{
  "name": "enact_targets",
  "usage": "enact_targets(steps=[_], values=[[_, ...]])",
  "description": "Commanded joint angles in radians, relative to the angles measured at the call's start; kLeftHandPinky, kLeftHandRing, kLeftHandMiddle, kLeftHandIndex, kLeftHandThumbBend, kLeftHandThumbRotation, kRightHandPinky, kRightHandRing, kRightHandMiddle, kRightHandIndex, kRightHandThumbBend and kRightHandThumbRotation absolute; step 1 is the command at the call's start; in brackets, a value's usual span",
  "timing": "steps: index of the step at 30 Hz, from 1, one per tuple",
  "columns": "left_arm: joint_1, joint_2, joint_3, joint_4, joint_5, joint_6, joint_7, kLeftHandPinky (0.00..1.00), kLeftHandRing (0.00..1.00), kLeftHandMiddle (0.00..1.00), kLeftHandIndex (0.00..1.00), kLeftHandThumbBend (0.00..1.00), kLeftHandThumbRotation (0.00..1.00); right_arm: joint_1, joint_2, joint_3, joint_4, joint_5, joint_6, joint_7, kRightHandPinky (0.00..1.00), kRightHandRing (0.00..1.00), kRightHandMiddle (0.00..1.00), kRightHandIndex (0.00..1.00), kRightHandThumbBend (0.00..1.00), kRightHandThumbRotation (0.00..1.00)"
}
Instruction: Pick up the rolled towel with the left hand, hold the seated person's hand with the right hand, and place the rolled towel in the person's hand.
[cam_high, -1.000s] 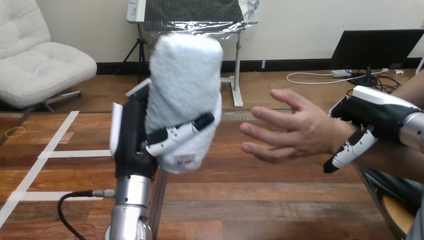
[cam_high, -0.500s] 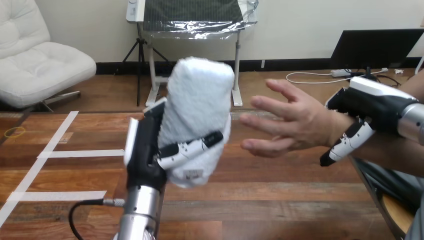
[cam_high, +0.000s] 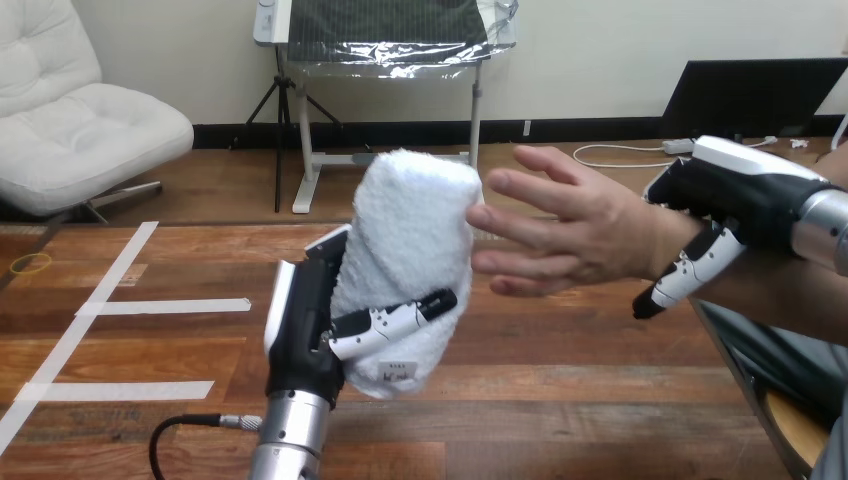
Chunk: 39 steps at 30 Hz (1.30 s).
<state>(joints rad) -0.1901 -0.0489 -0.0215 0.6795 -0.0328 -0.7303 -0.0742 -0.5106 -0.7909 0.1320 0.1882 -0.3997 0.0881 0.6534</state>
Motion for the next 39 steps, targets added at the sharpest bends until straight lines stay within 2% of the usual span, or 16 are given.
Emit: enact_targets(steps=[1, 11, 22, 32, 39], values=[[-0.112, -0.047, -0.012, 0.014, 0.018, -0.06, 0.01, 0.28, 0.33, 0.39, 0.4, 0.6, 0.0, -0.091, -0.002, -0.011, -0.023, -0.001, -0.004, -0.012, 0.21, 0.29, 0.35, 0.37, 0.94, 0.07], [-0.11, -0.066, -0.032, 0.03, 0.005, -0.066, -0.014, 0.29, 0.34, 0.39, 0.41, 0.6, 0.0, -0.116, 0.006, -0.004, -0.02, 0.0, 0.007, -0.005, 0.19, 0.26, 0.33, 0.36, 0.94, 0.06], [-0.105, -0.087, -0.066, 0.035, 0.012, -0.08, -0.024, 0.3, 0.34, 0.39, 0.41, 0.59, 0.0, -0.144, 0.01, 0.016, -0.016, -0.011, 0.034, 0.005, 0.21, 0.29, 0.37, 0.37, 0.93, 0.05], [-0.1, -0.11, -0.1, 0.034, 0.029, -0.081, -0.007, 0.3, 0.35, 0.39, 0.41, 0.62, 0.0, -0.161, 0.019, 0.037, -0.018, -0.025, 0.054, 0.005, 0.23, 0.31, 0.38, 0.38, 0.94, 0.05], [-0.104, -0.124, -0.129, 0.035, 0.034, -0.081, 0.0, 0.3, 0.35, 0.39, 0.41, 0.6, 0.0, -0.168, 0.026, 0.05, -0.021, -0.036, 0.063, 0.003, 0.24, 0.32, 0.39, 0.39, 0.94, 0.06]])
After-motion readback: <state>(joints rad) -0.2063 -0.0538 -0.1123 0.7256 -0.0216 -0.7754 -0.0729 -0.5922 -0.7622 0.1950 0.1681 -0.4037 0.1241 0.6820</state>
